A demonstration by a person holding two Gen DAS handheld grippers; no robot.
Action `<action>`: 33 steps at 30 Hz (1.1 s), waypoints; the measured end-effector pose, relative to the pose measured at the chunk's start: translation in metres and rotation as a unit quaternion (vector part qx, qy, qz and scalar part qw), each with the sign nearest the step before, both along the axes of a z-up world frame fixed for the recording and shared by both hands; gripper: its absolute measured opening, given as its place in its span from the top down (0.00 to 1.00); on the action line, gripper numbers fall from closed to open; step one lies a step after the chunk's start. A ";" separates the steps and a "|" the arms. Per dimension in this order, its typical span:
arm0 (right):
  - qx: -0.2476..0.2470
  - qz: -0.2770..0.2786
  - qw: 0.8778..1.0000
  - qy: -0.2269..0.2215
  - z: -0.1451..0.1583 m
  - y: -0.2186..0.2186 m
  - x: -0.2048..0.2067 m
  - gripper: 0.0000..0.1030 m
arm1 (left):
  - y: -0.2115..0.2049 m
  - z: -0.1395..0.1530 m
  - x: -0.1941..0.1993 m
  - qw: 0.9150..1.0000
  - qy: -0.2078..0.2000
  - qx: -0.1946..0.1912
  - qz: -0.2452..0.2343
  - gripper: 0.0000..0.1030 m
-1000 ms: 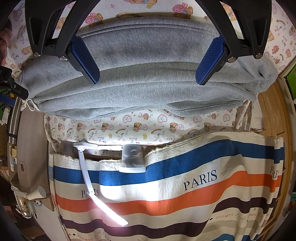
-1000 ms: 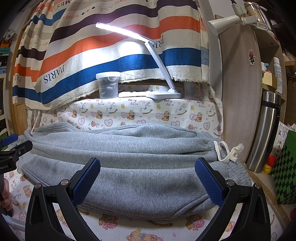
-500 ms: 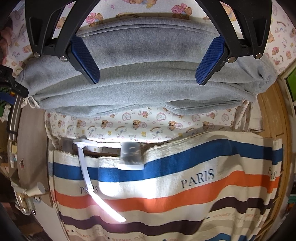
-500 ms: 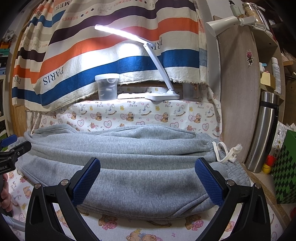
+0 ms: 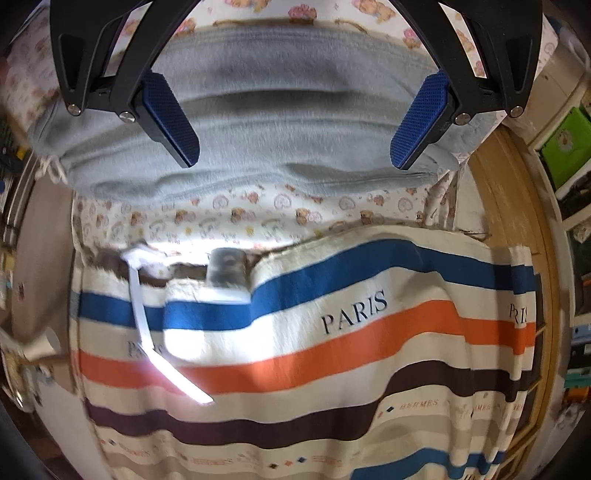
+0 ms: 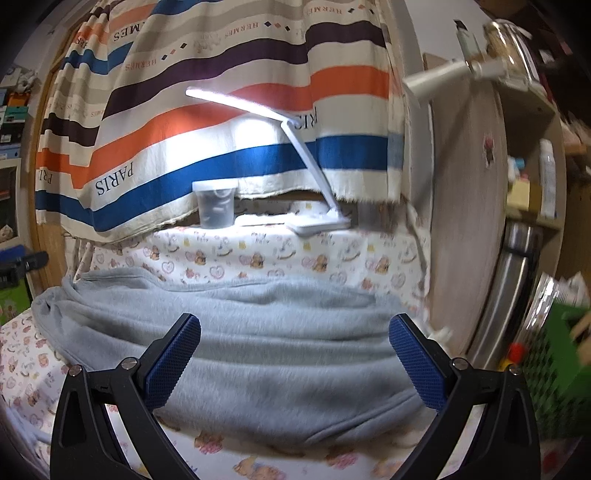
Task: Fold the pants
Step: 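Lower the left tool onto the sweatpants waistband and close it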
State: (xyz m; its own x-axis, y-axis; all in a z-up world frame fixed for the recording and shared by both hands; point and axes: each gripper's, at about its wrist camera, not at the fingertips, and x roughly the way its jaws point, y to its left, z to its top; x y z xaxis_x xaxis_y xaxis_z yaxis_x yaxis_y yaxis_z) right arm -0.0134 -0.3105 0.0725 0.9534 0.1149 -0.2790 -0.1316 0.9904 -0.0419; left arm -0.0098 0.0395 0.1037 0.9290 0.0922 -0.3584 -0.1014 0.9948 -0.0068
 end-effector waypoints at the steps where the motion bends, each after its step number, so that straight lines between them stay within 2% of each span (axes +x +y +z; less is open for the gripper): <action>1: -0.001 0.002 1.000 0.001 0.007 -0.002 0.002 0.00 | 0.006 0.007 0.006 1.000 0.008 -0.016 -0.003 0.00; 3: 0.007 0.005 1.000 0.012 0.025 -0.006 0.011 0.00 | 0.019 0.019 0.022 0.998 0.032 -0.054 -0.010 0.00; 5: 0.021 0.011 0.999 0.027 0.039 -0.011 0.021 0.00 | 0.031 0.031 0.040 0.996 0.043 -0.074 -0.011 0.00; 9: 0.028 0.005 0.999 0.040 0.063 -0.018 0.050 0.00 | 0.043 0.043 0.080 0.997 0.063 -0.044 0.007 0.00; 12: 0.036 0.002 0.997 0.069 0.071 -0.020 0.081 0.01 | 0.055 0.037 0.118 0.993 0.104 -0.058 0.010 0.00; 16: 0.057 0.002 0.990 0.126 0.071 -0.024 0.135 0.01 | 0.070 0.010 0.167 0.982 0.164 -0.091 0.017 0.11; 18: 0.075 0.005 0.984 0.163 0.065 -0.026 0.168 0.01 | 0.073 -0.007 0.190 0.976 0.188 -0.106 0.023 0.14; 20: 0.084 0.002 0.975 0.204 0.053 -0.025 0.200 0.01 | 0.074 -0.024 0.213 0.972 0.208 -0.109 0.029 0.22; 21: 0.086 0.003 0.972 0.220 0.047 -0.023 0.213 0.03 | 0.074 -0.032 0.224 0.970 0.217 -0.109 0.030 0.24; 24: 0.083 0.022 0.960 0.265 0.024 -0.012 0.257 0.08 | 0.074 -0.058 0.256 0.961 0.249 -0.116 0.026 0.25; 29: 0.060 0.043 0.937 0.343 -0.020 0.014 0.327 0.11 | 0.078 -0.094 0.296 0.939 0.308 -0.150 0.010 0.25; 31: 0.067 0.035 0.925 0.373 -0.038 0.016 0.350 0.11 | 0.082 -0.101 0.306 0.934 0.317 -0.161 0.017 0.25; 33: 0.065 0.023 0.918 0.391 -0.052 0.019 0.368 0.11 | 0.086 -0.103 0.314 0.933 0.318 -0.166 0.026 0.25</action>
